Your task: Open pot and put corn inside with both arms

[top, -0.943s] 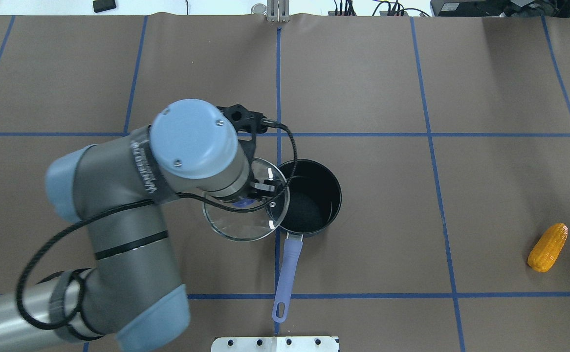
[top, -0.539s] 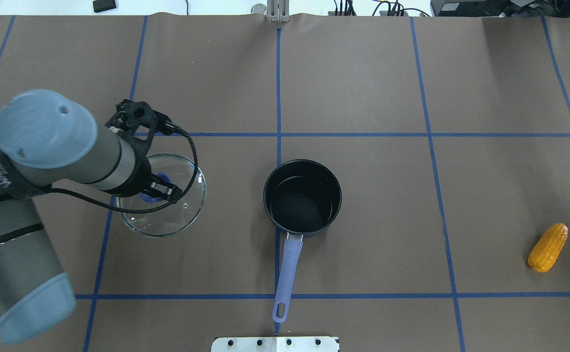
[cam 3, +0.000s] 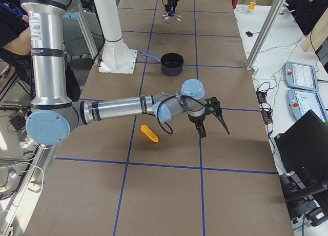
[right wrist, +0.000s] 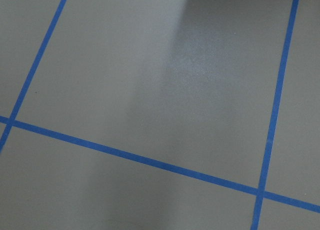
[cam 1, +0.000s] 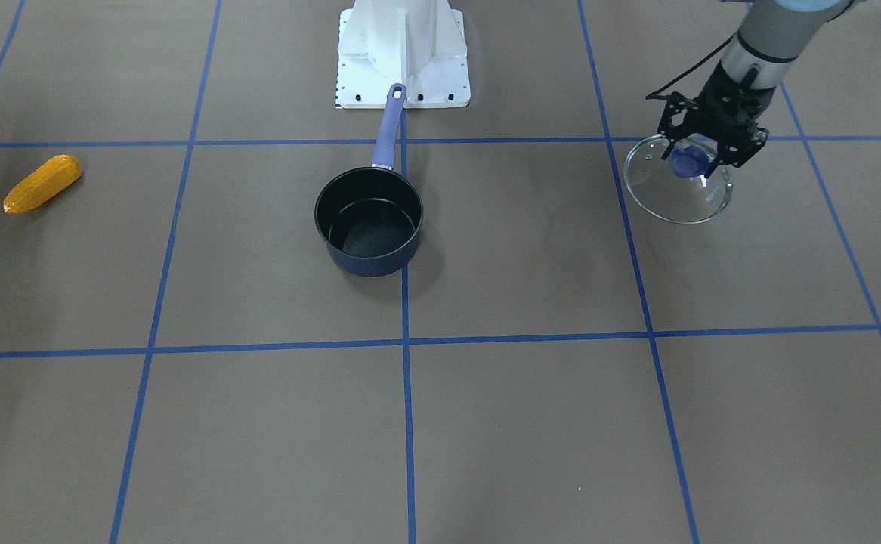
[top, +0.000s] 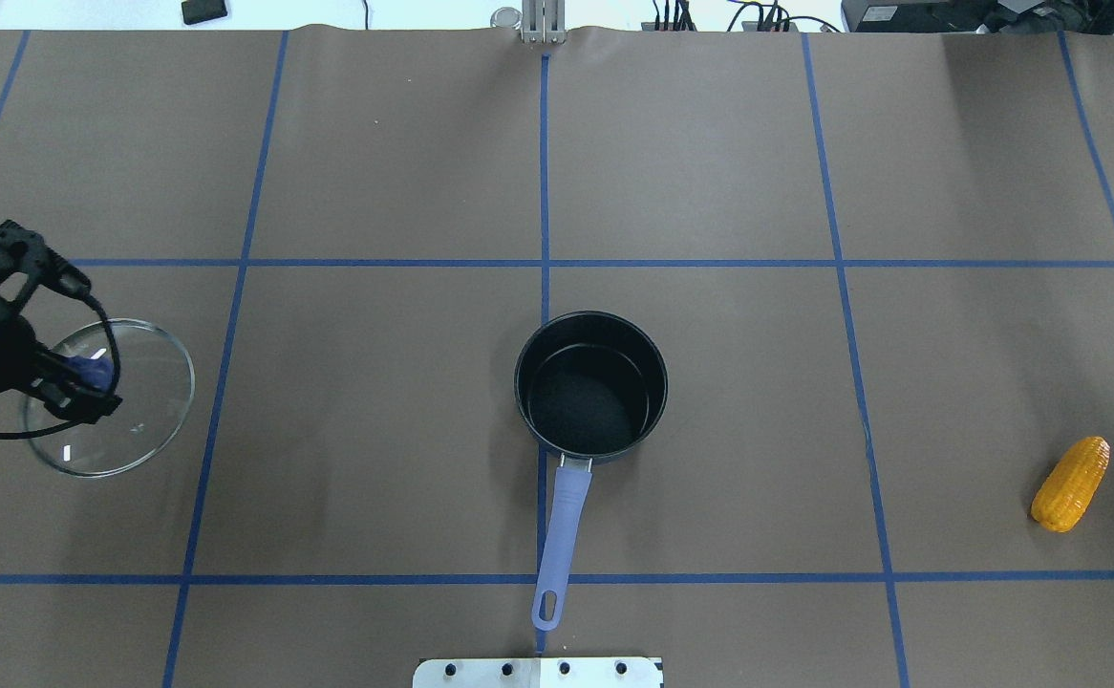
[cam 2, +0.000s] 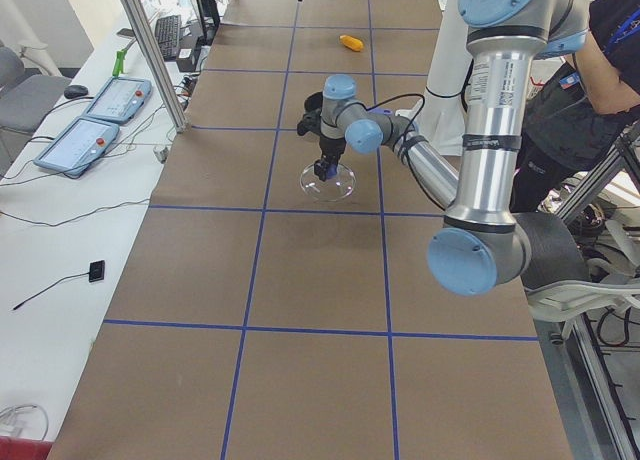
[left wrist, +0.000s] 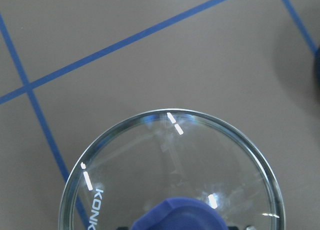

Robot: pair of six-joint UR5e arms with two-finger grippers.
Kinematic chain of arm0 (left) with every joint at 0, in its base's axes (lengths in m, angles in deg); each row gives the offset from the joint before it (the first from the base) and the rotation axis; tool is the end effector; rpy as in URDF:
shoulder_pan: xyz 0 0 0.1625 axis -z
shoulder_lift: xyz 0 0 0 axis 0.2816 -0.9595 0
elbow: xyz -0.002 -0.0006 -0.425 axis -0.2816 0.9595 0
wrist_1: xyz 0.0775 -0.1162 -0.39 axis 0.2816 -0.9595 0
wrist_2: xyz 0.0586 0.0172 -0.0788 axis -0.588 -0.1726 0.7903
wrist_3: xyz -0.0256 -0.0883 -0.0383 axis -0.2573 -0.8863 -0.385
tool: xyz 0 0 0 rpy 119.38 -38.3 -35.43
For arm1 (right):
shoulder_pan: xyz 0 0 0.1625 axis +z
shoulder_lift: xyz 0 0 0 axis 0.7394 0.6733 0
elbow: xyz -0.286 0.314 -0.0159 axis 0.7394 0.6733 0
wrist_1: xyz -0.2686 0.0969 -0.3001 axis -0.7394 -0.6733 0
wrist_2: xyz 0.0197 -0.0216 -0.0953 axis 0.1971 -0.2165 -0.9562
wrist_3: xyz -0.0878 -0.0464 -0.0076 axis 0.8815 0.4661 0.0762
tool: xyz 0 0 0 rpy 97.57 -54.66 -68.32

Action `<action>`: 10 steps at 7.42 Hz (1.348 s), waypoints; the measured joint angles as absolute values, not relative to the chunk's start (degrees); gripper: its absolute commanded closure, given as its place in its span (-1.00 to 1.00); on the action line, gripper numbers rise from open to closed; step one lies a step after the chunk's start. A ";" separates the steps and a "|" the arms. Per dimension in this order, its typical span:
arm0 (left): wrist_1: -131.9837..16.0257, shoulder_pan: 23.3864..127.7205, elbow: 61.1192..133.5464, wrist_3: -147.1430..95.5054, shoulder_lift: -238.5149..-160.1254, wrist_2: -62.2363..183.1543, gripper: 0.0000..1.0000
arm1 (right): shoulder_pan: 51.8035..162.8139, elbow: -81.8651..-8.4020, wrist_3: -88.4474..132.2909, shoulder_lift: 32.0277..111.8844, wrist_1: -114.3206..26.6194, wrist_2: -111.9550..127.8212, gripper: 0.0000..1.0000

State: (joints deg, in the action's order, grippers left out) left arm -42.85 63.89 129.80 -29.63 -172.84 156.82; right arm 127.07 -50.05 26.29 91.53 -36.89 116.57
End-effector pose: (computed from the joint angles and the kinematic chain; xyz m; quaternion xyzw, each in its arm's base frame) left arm 0.2281 -0.3777 0.4178 0.1544 0.3557 0.2666 0.8824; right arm -0.0289 -0.5192 0.5473 0.1588 -0.3834 -0.0759 0.9067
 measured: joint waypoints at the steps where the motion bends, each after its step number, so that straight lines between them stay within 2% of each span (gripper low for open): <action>1: -45.52 66.44 127.76 -24.54 -169.92 157.39 1.00 | 127.06 -50.05 26.29 91.53 -36.89 116.57 -1.00; 4: -61.67 71.63 112.69 -17.04 -168.70 161.78 1.00 | 126.99 -50.05 26.31 91.52 -36.89 116.57 -1.00; 5: -64.69 72.14 108.78 -16.65 -169.83 162.62 0.93 | 126.97 -50.05 26.33 91.48 -36.89 116.57 -1.00; 7: -66.51 72.39 103.73 -16.47 -173.06 163.12 0.21 | 126.96 -50.05 26.34 91.43 -36.89 116.57 -1.00; 8: -66.73 72.41 102.41 -16.46 -174.24 163.17 -0.75 | 126.95 -50.06 26.32 91.39 -36.89 116.57 -1.00; 9: -66.81 72.45 101.80 -16.45 -174.90 163.19 -0.97 | 126.96 -50.10 26.32 91.35 -36.89 116.57 -1.00; 10: -66.84 72.62 101.60 -16.49 -175.21 163.18 -0.98 | 126.96 -50.12 26.33 91.28 -36.89 116.57 -1.00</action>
